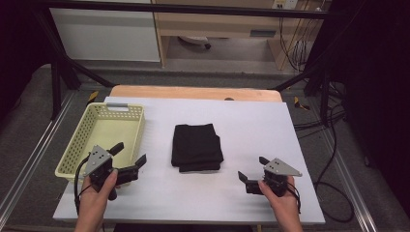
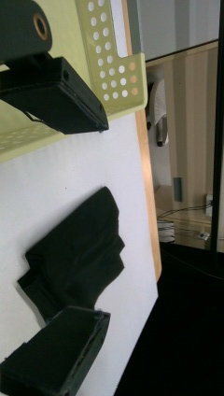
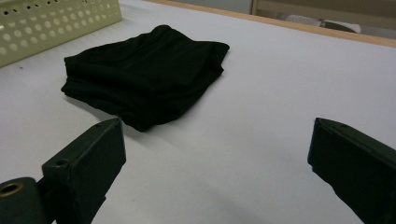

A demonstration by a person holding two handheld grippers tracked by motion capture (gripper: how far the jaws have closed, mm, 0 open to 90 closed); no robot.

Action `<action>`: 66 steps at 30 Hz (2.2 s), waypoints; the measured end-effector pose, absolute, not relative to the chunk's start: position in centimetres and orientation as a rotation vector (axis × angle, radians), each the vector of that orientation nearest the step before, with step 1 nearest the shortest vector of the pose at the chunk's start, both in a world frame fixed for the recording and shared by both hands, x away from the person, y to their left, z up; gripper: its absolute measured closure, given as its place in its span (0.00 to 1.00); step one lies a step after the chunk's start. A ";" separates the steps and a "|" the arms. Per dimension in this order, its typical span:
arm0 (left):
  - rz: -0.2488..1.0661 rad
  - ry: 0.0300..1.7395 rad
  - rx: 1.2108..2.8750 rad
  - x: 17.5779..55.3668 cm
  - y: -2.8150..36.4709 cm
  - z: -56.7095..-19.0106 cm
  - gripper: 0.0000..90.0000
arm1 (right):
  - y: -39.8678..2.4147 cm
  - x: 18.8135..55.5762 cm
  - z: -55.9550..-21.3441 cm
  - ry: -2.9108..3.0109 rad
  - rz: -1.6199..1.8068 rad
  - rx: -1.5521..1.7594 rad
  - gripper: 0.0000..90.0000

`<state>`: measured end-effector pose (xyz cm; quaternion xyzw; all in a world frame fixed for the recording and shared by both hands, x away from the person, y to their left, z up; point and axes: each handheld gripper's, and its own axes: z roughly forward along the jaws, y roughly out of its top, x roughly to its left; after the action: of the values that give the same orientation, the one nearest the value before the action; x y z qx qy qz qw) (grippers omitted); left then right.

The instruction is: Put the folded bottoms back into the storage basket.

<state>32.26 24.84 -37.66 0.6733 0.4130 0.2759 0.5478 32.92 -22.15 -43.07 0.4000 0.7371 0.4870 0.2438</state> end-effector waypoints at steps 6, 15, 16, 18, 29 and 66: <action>0.619 0.949 1.631 31.8 23.5 -37.6 0.09 | -22.0 32.8 -42.9 2.004 1.318 1.074 0.05; 0.545 0.881 1.783 31.5 19.3 -39.3 0.09 | -21.7 33.0 -43.3 2.049 1.305 1.085 0.06; 0.545 0.881 1.783 31.5 19.3 -39.3 0.09 | -21.7 32.9 -43.3 2.057 1.300 1.089 0.06; 0.531 0.882 1.819 31.8 18.8 -40.0 0.09 | -21.6 33.0 -43.4 2.064 1.296 1.086 0.06; 0.489 0.936 2.044 35.6 15.8 -43.7 0.14 | -21.5 33.4 -43.8 2.085 1.268 1.121 0.05; 0.345 0.968 2.106 35.2 16.7 -42.9 0.86 | -17.2 32.4 -44.3 2.226 1.213 1.037 0.06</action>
<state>35.24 16.74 -42.88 0.8281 0.3806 0.1356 0.3886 32.37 -17.17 -44.28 0.3710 0.7963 0.4339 0.2000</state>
